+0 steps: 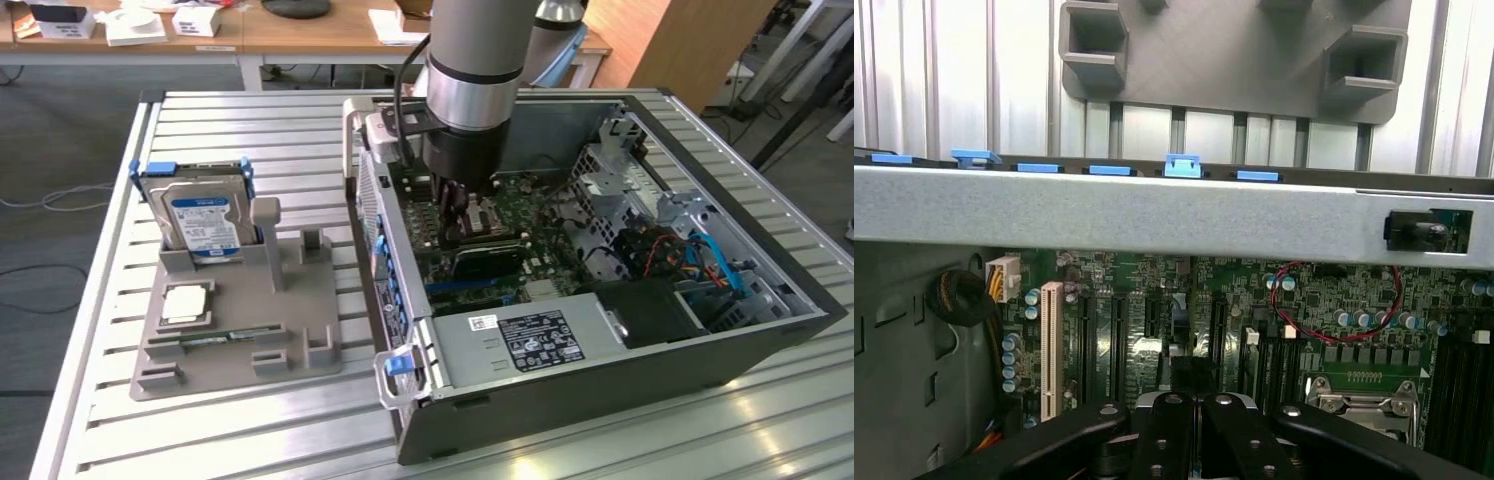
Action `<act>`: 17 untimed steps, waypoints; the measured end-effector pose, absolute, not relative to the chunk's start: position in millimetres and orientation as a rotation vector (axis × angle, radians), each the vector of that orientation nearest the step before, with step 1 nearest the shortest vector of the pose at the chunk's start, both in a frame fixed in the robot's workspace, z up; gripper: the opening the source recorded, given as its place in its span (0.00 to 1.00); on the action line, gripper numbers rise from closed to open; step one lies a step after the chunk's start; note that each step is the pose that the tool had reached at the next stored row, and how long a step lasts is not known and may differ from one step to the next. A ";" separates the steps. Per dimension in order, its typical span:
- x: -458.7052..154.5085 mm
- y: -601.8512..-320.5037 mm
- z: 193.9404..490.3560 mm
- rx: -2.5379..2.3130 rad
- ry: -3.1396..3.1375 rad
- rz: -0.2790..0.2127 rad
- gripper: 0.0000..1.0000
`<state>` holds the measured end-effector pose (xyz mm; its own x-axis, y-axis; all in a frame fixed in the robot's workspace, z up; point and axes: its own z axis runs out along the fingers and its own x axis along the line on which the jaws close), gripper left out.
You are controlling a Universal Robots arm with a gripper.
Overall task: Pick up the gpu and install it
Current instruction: 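Press down on the gpu until it lock into place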
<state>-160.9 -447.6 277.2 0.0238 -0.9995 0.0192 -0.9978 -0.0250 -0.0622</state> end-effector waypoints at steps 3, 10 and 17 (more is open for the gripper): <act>-161.2 -447.6 277.0 -2.225 2.172 -0.089 0.11; -163.8 -447.3 276.2 -2.220 2.177 -0.089 0.11; -163.8 -447.2 276.0 -2.201 2.197 -0.090 0.11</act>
